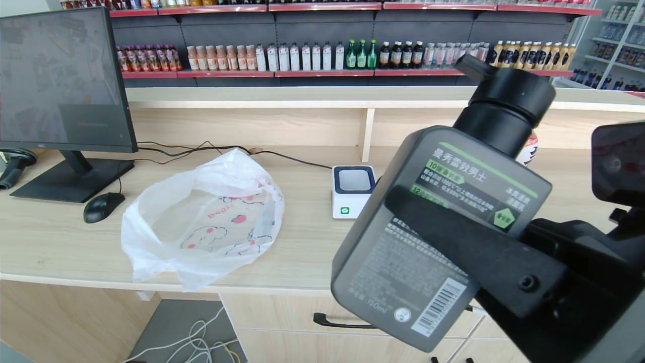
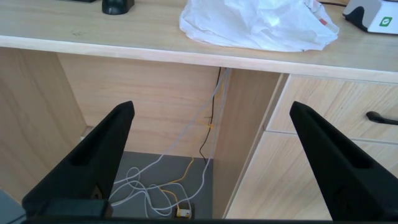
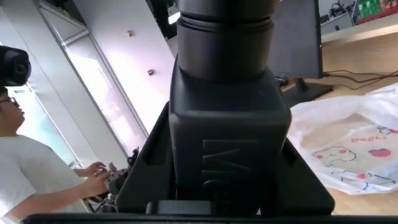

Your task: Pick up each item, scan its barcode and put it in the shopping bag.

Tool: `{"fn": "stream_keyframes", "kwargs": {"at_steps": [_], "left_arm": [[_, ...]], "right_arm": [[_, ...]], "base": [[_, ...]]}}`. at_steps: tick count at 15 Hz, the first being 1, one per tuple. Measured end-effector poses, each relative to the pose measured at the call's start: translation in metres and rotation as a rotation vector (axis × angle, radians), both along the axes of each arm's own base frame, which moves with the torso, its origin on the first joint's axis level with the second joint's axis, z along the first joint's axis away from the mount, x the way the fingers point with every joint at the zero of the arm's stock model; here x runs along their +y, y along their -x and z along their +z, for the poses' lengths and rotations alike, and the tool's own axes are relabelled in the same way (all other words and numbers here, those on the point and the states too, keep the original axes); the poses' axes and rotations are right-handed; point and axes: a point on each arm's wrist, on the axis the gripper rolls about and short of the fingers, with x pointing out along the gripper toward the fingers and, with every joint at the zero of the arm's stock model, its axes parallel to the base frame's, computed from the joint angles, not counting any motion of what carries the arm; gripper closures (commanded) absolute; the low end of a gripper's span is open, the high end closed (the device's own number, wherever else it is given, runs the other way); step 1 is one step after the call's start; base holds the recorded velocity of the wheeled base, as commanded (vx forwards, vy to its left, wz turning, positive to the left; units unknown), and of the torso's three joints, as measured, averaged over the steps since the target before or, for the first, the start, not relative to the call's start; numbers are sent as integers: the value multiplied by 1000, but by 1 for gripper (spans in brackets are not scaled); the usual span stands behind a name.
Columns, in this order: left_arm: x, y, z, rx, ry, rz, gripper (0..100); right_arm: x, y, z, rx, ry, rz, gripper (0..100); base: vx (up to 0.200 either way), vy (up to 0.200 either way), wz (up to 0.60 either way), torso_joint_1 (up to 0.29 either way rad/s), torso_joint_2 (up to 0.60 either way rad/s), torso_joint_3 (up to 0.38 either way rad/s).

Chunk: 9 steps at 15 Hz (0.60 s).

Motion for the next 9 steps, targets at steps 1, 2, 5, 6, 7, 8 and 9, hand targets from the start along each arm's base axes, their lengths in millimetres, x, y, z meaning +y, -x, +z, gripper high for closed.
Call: {"fn": "stream_keyframes", "kwargs": {"at_steps": [1,2,5,6,7,8,9], "left_arm": [[0,0,0,0,0,0,0],[0,0,0,0,0,0,0],[0,0,0,0,0,0,0],[0,0,0,0,0,0,0],[0,0,0,0,0,0,0],[0,0,0,0,0,0,0],[0,0,0,0,0,0,0]], "right_arm": [[2,-3,-3,-43,29,-35,100],[3,-6,-7,-74,55,-65,100],[2,-27,-18,-186,153,-241,100],[0,-35,-22,-182,174,-316,100],[-2,-42,-25,-159,185,-421,100],[-4,-46,-26,-150,200,-504,100],[-7,-50,-28,-144,213,-571,100]], "base": [[0,0,0,0,0,0],[0,0,0,0,0,0],[0,0,0,0,0,0],[0,0,0,0,0,0],[0,0,0,0,0,0],[0,0,0,0,0,0],[0,0,0,0,0,0]]}}
